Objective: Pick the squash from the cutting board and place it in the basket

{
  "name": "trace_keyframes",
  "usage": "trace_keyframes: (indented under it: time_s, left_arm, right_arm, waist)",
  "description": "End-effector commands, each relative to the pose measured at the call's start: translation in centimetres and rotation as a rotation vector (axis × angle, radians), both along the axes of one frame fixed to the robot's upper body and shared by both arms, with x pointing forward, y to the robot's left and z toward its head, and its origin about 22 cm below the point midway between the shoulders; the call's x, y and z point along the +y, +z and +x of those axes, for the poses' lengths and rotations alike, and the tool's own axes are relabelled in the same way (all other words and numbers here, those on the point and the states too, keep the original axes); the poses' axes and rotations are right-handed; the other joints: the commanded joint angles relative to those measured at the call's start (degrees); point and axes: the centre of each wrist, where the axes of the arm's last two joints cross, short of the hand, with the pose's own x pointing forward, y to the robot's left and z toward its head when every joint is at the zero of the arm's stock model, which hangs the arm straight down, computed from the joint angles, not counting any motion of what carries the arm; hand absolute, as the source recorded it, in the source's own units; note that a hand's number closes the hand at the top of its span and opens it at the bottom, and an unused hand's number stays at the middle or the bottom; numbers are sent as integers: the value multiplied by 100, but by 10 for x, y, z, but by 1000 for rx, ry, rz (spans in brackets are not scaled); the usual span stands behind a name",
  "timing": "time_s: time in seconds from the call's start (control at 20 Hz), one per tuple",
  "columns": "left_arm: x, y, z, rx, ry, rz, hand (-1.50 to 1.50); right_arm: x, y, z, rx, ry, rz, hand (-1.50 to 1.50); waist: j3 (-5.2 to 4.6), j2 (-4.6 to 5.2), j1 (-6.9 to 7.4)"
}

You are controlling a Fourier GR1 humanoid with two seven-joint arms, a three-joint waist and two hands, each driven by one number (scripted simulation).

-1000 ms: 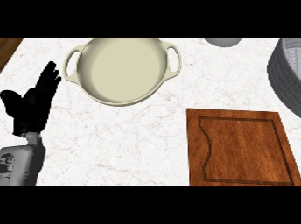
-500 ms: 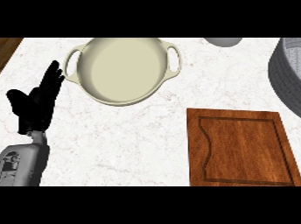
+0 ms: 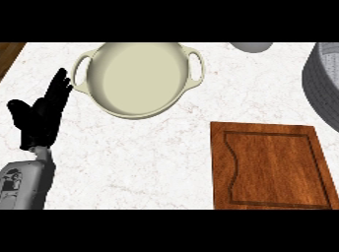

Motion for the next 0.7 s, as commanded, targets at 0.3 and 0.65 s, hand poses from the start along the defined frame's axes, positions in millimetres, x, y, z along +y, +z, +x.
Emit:
trace_keyframes:
  time_s: [0.3, 0.65]
  left_arm:
    - [0, -5, -6, 3, 8, -3, 0]
    - [11, -2, -10, 8, 32, -2, 0]
  right_arm:
    - [0, 6, 2, -165, -88, 90, -150]
    - [-12, 37, 1, -460, -93, 241, -150]
  waist:
    - [10, -4, 11]
    - [5, -58, -62]
